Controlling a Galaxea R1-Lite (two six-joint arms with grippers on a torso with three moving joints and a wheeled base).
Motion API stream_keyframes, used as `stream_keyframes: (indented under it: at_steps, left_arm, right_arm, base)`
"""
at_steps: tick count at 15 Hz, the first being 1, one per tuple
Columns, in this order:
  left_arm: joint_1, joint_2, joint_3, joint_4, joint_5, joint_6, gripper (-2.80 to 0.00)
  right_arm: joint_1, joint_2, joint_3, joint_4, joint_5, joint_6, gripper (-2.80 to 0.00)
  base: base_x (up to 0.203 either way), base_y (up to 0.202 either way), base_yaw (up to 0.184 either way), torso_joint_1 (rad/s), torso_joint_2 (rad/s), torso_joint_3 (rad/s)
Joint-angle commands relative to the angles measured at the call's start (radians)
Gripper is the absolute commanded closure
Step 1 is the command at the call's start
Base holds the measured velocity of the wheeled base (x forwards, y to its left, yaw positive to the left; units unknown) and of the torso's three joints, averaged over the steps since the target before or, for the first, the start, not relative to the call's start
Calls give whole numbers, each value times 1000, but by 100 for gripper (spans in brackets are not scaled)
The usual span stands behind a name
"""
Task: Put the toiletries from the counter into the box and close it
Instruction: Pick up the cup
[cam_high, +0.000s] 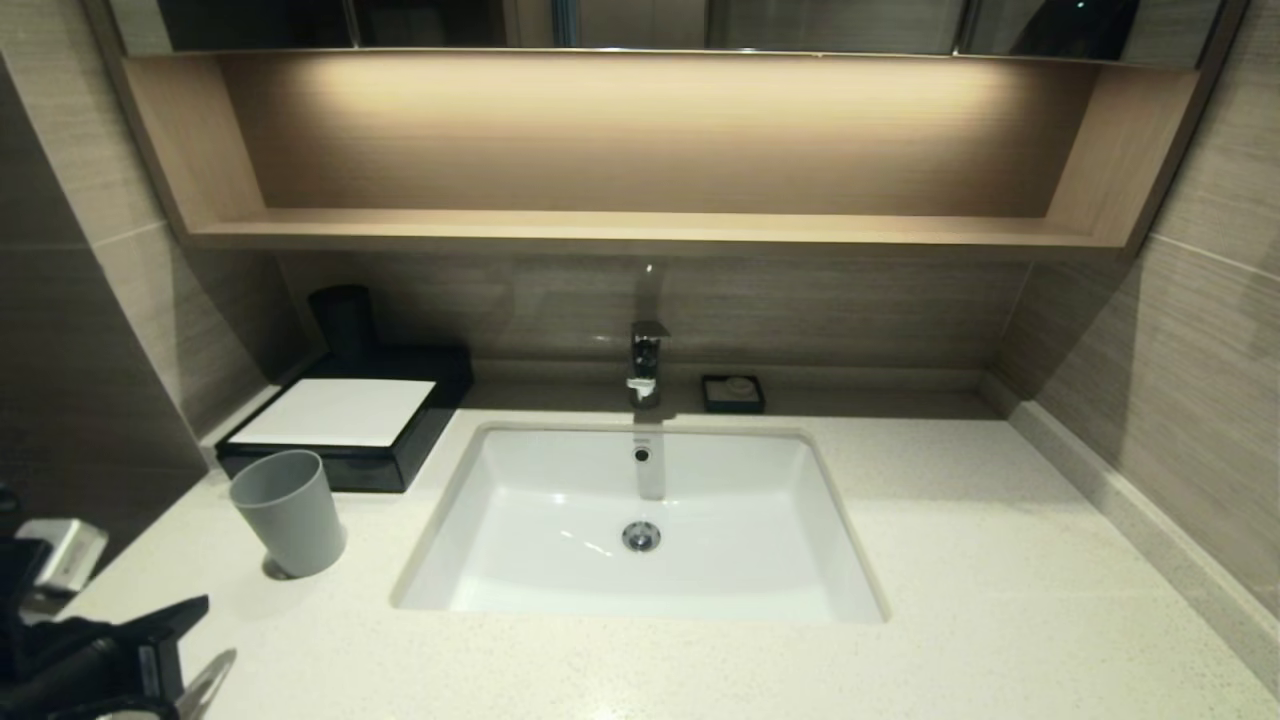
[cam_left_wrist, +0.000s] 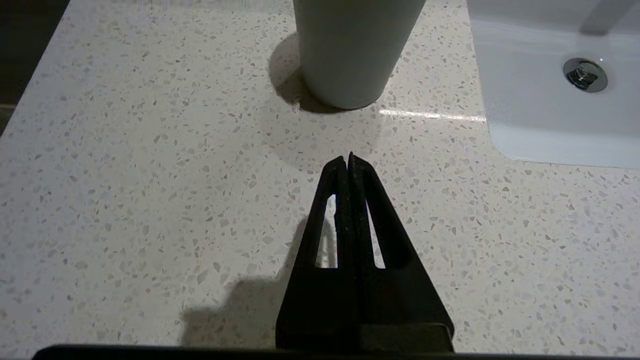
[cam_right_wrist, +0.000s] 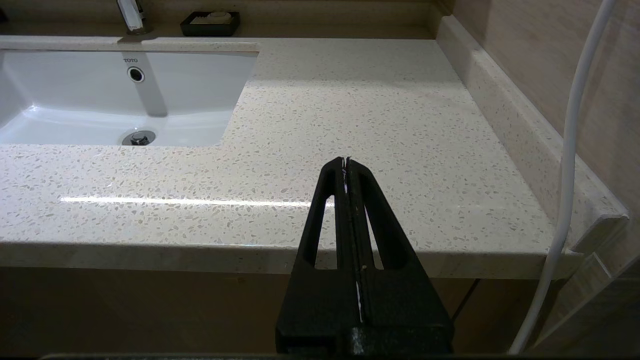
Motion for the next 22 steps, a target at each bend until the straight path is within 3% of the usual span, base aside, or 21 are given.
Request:
stream_keyframes:
  at_steps: [1, 11, 15, 22]
  left_arm:
    - [-17, 36, 23, -18, -2, 6, -280]
    - [-44, 111, 0, -39, -2, 6, -280]
    - [-69, 167, 1, -108, 0, 0, -280]
    - [-91, 303, 20, -329, 8, -3, -280]
  right_arm:
    - [0, -1, 2, 0, 0, 0, 0]
    - [0, -1, 2, 0, 0, 0, 0]
    - [0, -1, 2, 1, 0, 0, 0]
    - [0, -1, 2, 0, 0, 0, 0]
  base:
    - [0, 0, 0, 0, 0, 0]
    - [0, 0, 0, 0, 0, 0]
    - [0, 0, 0, 0, 0, 0]
    - [0, 0, 0, 0, 0, 0]
